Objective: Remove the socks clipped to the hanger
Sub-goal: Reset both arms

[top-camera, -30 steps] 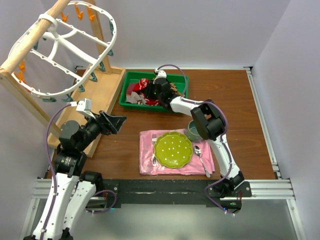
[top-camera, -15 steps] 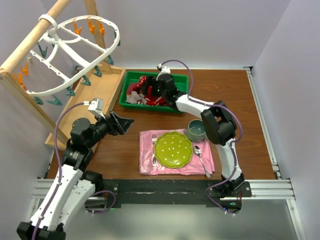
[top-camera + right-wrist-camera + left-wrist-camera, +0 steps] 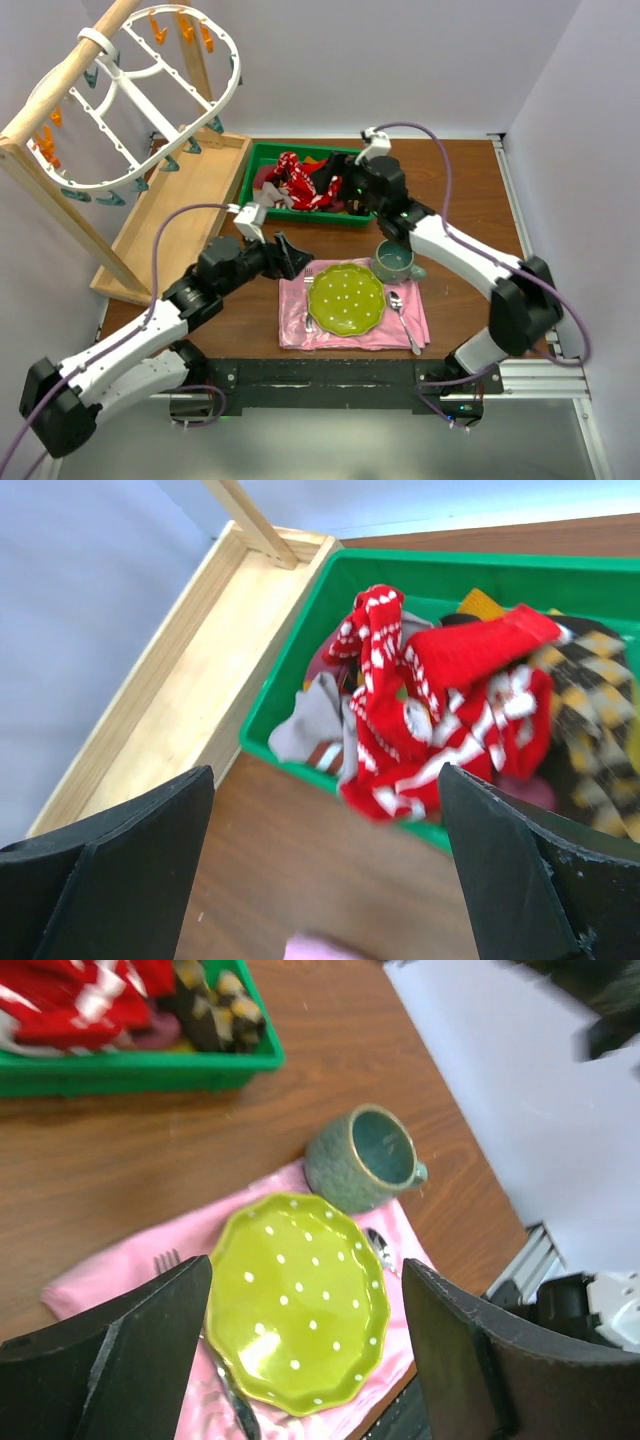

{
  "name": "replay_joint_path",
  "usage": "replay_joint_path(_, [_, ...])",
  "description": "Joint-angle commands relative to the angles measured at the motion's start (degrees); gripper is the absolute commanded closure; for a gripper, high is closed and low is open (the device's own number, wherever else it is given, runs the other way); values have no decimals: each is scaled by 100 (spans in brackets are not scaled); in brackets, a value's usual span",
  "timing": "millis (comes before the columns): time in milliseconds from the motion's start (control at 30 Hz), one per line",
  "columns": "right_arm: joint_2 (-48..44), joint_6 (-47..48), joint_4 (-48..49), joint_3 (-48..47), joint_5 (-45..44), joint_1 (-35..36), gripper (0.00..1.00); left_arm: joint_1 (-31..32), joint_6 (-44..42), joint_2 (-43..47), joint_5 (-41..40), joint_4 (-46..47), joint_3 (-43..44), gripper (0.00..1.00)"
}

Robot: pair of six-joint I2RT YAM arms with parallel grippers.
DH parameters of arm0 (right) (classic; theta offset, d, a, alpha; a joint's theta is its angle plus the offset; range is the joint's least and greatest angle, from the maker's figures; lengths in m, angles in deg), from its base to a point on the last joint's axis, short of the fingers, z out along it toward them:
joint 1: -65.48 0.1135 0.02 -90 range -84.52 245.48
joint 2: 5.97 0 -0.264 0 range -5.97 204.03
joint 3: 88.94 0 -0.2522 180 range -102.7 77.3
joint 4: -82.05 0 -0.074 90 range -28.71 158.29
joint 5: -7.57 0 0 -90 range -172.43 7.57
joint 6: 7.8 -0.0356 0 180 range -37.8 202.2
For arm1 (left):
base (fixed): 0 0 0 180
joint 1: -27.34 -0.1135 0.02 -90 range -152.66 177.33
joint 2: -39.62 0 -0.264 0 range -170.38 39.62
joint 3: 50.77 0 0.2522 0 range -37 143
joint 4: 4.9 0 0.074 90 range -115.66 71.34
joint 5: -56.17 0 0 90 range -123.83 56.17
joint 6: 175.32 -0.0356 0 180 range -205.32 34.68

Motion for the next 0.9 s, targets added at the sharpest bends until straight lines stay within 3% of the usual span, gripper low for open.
replay_joint_path(0, [-1336,-72,4,953,-2,-2,1,743,-33,-611,-995,776,306,15])
replay_joint_path(33, [-1634,-90,-58,1138,7,-2,1,831,-95,-795,-1039,795,341,13])
replay_joint_path(67, [-2168,-125,-120,1548,-28,-11,1,971,-156,-884,-1118,795,411,0])
replay_joint_path(233, [-3718,6,-865,2457,-185,-20,1,1183,-385,-1096,-1399,699,377,0])
replay_joint_path(400, [-4931,130,-1456,2888,-204,-11,1,1183,-88,-1096,-2286,216,438,0])
replay_joint_path(467, [-5038,112,-1578,2976,-212,-11,1,1183,45,-1148,-2742,-126,534,0])
replay_joint_path(567, [-5039,147,-1667,2976,-177,-11,2,1183,-16,-1201,-2762,-479,605,0])
replay_joint_path(867, [-4933,174,-1518,2976,-133,-11,1,1183,-341,-1034,-2577,-303,482,0])
